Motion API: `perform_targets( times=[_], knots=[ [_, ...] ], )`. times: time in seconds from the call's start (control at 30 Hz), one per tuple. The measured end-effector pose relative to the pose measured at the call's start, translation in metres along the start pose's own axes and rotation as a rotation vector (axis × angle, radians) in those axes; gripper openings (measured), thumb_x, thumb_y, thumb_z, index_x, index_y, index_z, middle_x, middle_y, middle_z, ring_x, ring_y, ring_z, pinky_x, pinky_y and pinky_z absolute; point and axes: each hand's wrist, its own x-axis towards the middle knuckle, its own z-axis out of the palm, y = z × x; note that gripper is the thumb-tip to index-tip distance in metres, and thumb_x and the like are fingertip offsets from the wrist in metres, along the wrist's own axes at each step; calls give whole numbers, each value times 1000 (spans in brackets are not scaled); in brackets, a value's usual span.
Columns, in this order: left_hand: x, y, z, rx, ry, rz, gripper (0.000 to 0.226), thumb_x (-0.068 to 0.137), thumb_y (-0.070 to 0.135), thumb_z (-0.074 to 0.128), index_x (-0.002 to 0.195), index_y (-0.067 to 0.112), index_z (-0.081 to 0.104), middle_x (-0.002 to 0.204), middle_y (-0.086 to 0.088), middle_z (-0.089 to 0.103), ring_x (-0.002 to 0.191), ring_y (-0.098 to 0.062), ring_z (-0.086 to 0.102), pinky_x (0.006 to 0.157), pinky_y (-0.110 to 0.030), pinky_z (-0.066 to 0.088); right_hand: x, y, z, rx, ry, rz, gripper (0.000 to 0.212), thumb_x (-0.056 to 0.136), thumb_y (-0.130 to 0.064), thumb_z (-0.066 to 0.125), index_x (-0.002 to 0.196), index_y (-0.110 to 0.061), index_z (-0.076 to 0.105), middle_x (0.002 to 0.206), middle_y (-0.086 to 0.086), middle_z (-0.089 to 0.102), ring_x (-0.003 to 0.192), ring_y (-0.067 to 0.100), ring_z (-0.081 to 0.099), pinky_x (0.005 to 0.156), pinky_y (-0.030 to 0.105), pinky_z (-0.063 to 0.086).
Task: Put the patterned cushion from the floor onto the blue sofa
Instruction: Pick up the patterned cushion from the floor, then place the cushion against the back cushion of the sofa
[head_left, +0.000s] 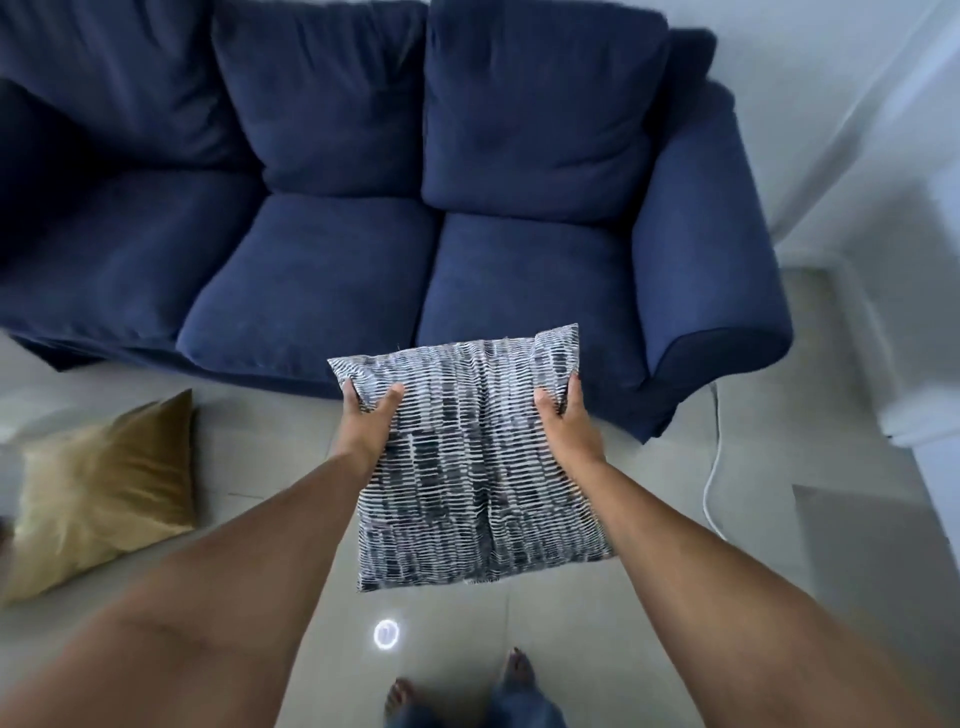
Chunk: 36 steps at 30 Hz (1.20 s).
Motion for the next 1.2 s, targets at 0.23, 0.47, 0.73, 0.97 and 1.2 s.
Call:
perform_targets(
  times=[0.23, 0.47, 0.73, 0.97, 1.2],
  knots=[
    [-31, 96, -2, 25, 1, 193, 103, 78, 66, 68, 156, 46, 4, 149, -1, 51, 130, -28, 54, 112, -46, 40, -18, -56, -76, 126, 125, -91, 72, 100, -57, 35, 158, -34, -1, 155, 7, 40, 126, 37, 53, 96, 43, 44],
    [-10, 169, 10, 48, -27, 305, 101, 82, 61, 69, 157, 45, 3, 149, 0, 51, 126, -27, 56, 108, -44, 44, 17, -103, -124, 220, 195, -140, 73, 99, -53, 41, 157, -37, -1, 162, 1, 27, 134, 35, 45, 104, 46, 38],
    [56, 261, 27, 30, -102, 387, 99, 86, 54, 69, 157, 43, 2, 148, 2, 51, 124, -26, 57, 104, -38, 45, 84, -166, -154, 269, 328, -146, 71, 102, -46, 42, 158, -32, 1, 162, 2, 26, 135, 33, 44, 104, 42, 38],
    [118, 339, 31, 73, -161, 439, 99, 86, 56, 68, 157, 45, 0, 148, 2, 50, 127, -27, 54, 102, -38, 44, 146, -223, -170, 348, 446, -91, 69, 102, -46, 40, 158, -32, 4, 160, 2, 31, 135, 34, 45, 106, 45, 37],
    [188, 383, 49, 72, -182, 441, 97, 90, 47, 67, 157, 43, -2, 149, 1, 49, 119, -24, 55, 100, -38, 45, 208, -253, -169, 319, 470, -97, 66, 102, -44, 40, 158, -31, 7, 161, 2, 30, 137, 32, 43, 106, 45, 37]
  ],
)
